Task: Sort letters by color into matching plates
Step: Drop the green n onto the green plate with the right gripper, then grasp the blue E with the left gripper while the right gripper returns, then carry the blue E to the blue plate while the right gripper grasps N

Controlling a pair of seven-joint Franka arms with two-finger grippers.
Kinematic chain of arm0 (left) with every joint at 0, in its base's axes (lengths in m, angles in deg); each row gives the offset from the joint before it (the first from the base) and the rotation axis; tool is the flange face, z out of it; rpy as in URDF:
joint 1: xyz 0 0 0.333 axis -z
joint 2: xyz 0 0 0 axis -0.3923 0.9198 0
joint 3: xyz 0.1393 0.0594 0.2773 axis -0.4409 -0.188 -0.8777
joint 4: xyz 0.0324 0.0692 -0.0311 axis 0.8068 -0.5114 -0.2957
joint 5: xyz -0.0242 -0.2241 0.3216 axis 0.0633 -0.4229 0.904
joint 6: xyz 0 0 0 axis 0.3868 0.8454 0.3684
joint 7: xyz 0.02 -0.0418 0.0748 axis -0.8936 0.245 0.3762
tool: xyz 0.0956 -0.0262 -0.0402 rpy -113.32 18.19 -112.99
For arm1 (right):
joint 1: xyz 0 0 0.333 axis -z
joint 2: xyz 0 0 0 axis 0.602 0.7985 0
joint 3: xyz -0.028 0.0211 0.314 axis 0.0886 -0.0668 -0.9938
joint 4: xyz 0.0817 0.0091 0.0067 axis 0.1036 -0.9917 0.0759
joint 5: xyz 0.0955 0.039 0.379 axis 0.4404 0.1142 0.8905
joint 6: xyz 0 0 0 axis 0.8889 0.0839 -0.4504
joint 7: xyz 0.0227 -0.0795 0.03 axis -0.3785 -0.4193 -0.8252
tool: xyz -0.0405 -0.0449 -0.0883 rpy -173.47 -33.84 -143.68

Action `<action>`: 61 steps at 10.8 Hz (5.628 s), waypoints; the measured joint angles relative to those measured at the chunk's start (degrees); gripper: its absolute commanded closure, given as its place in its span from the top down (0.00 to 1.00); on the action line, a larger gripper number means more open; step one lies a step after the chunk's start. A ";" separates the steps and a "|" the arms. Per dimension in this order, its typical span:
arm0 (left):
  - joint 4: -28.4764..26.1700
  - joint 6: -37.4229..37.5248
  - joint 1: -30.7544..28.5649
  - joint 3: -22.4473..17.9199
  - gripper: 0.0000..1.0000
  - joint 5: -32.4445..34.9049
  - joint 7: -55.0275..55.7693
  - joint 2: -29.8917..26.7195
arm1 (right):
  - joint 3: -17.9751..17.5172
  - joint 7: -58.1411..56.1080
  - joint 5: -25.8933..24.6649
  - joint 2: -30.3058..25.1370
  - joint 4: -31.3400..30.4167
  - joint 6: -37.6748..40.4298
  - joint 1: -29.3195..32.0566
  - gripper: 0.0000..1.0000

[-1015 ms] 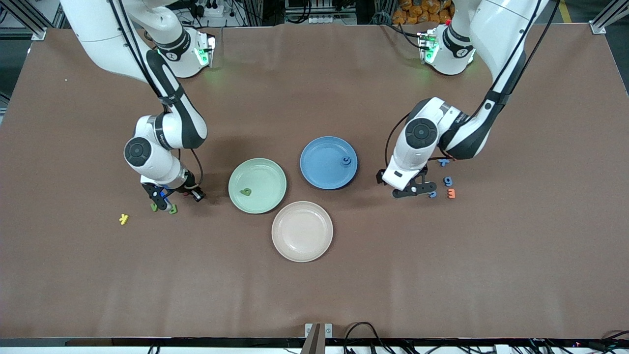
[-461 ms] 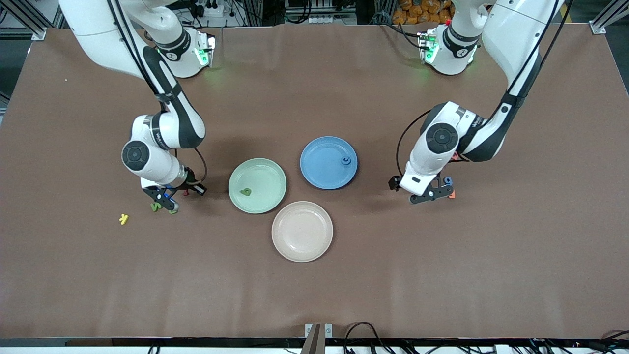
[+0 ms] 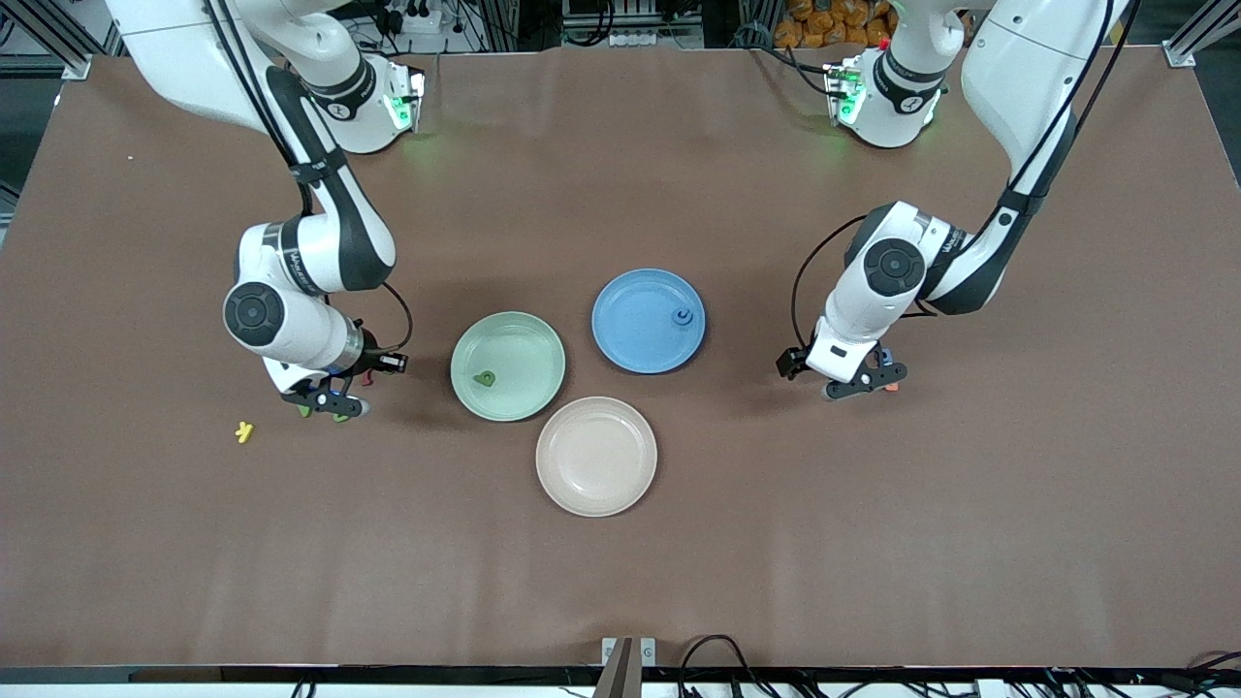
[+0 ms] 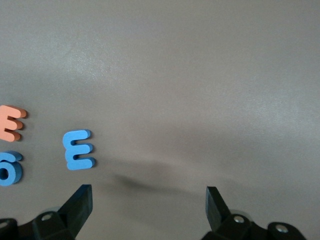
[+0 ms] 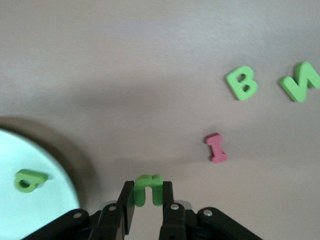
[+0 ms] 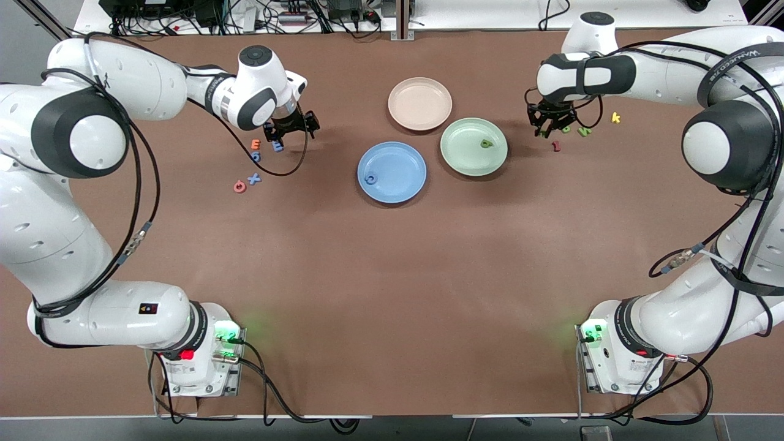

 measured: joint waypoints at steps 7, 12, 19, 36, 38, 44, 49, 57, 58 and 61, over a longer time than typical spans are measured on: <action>-2.43 -4.21 -1.99 0.05 1.00 0.00 0.13 0.06 | -1.16 -2.41 -0.53 0.11 3.07 0.20 -7.22 0.23; -2.80 -4.65 -3.27 0.04 1.00 0.00 0.14 0.27 | -1.35 -2.41 -0.54 4.06 7.69 0.75 -12.85 0.26; -3.24 -4.70 -4.43 -0.12 1.00 0.00 0.14 0.79 | -0.98 -2.40 -0.65 6.90 12.99 6.76 -14.57 1.00; -3.06 -5.37 -7.48 -0.37 0.00 2.27 0.03 2.41 | 2.47 -42.52 -8.22 6.85 13.68 7.28 2.58 1.00; -2.86 -5.40 -7.69 -0.20 0.00 2.29 0.03 2.14 | 2.48 -46.09 -8.34 6.85 13.66 6.02 3.76 1.00; -2.84 -5.46 -7.77 -0.22 0.00 2.30 0.03 2.31 | 1.55 -61.55 -8.41 6.90 11.74 -0.05 12.35 1.00; -2.73 -5.46 -7.55 -0.06 0.00 2.30 0.03 2.34 | -1.75 -62.94 -8.41 7.01 5.01 -10.80 16.61 1.00; -1.77 -5.48 -4.73 1.53 0.00 2.30 2.89 2.34 | -3.27 -64.53 -8.41 6.96 -0.61 -18.02 19.18 1.00; -1.54 -5.47 -3.51 1.58 0.00 2.30 4.12 2.34 | -3.31 -64.56 -8.41 6.96 -0.86 -18.50 19.19 1.00; -1.22 -5.47 -1.52 1.60 0.00 2.30 5.97 2.33 | -3.33 -64.61 -8.41 6.96 -1.06 -18.71 19.23 1.00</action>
